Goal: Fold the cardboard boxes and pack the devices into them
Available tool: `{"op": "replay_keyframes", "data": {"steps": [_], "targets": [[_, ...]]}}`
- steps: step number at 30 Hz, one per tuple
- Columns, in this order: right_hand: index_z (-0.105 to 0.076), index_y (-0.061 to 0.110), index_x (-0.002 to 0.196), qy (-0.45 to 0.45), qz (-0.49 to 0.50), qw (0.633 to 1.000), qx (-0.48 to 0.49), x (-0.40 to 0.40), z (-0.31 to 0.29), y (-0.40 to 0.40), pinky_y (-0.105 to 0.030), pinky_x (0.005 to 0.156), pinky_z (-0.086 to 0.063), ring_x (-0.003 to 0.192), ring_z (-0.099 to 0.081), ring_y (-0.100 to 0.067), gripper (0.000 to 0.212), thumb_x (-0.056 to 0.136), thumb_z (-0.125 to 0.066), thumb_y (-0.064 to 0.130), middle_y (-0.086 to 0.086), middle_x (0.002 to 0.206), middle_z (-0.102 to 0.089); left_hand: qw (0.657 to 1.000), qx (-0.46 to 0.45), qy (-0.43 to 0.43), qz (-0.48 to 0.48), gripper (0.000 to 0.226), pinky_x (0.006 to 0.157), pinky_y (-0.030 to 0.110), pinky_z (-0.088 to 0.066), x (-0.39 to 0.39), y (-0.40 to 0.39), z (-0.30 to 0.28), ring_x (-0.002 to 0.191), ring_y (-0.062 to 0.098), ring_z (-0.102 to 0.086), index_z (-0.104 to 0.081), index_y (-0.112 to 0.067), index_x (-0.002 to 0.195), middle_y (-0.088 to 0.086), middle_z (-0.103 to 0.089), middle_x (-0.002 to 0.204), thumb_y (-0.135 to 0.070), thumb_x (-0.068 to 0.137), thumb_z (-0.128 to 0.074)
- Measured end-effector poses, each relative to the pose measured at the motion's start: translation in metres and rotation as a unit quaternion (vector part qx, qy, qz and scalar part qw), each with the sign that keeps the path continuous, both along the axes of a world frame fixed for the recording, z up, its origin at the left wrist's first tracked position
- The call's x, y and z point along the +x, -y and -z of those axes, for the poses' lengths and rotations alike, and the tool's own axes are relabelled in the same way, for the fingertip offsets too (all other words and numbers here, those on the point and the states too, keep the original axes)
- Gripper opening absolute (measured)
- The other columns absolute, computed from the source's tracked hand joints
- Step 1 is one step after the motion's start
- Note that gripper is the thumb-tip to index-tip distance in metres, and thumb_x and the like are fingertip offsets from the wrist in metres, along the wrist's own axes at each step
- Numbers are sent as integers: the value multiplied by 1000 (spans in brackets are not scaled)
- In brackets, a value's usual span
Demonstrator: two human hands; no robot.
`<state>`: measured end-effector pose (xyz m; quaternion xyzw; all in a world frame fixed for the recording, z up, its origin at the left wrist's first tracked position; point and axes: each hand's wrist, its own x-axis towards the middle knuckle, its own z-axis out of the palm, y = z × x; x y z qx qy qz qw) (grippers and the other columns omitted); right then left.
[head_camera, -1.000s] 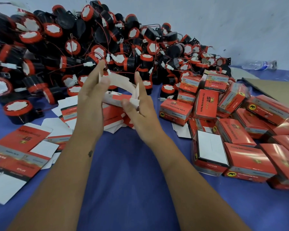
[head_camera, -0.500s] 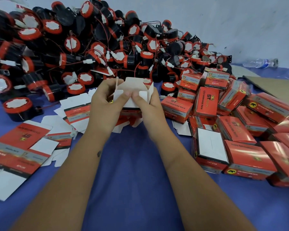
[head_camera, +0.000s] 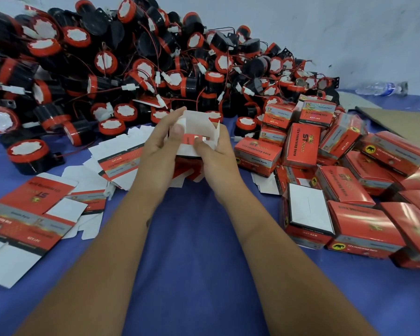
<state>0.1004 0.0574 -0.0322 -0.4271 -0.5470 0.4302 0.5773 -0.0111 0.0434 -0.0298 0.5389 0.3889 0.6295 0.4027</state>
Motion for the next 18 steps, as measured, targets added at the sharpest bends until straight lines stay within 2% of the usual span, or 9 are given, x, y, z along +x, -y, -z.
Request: {"op": "replay_keyframes", "data": {"steps": [2,4,7,9,12,15,18], "targets": [[-49,32,114,14,10,1000,3,-3,0,0,-58,91,-50,117,-54,-33,26,98,-52,11,-10,125,-57,998,28,-47,-17,33,87,15,-51,4,-2,5,119,4,-57,-50,-45,125,-8,-55,137,-19,105,-48],[-49,30,122,25,10,1000,-3,-4,1,-2,-56,97,-47,125,-48,-31,29,97,-56,17,-6,130,-54,998,32,-55,-18,40,93,21,-51,6,-3,6,124,9,-54,-44,-44,126,-3,-51,140,-10,104,-46],[-52,25,131,-28,-17,998,-50,-3,-2,-6,-49,105,-43,129,-46,-29,36,97,-55,35,-7,135,-54,1000,26,-10,-5,43,82,19,-53,5,-2,4,106,-2,-62,-49,-49,119,-15,-59,124,-9,105,-45],[-54,18,135,-119,-63,988,-75,1,-3,-7,-39,96,-50,118,-57,-24,42,101,-45,40,-12,130,-61,1000,14,17,1,48,76,19,-55,4,-1,3,100,-1,-65,-54,-59,109,-24,-63,113,-12,104,-47],[-60,14,127,-198,-105,972,-72,9,0,-7,-34,79,-53,98,-66,-22,35,104,-39,28,-12,113,-71,1000,11,6,10,53,78,24,-57,4,-2,3,105,4,-65,-57,-69,101,-33,-65,107,-16,104,-49],[-65,20,109,-237,-133,961,-41,14,0,-8,-27,73,-57,84,-70,-13,25,99,-43,23,0,92,-75,1000,-1,10,9,49,81,28,-58,6,-4,4,109,9,-63,-55,-66,105,-24,-63,115,-18,103,-50],[-66,15,105,-270,-133,953,-30,16,0,-8,-26,66,-58,78,-71,-11,23,99,-44,16,4,86,-76,1000,-6,12,12,47,75,22,-56,6,-5,4,104,5,-63,-56,-64,105,-18,-61,120,-17,103,-50]]}}
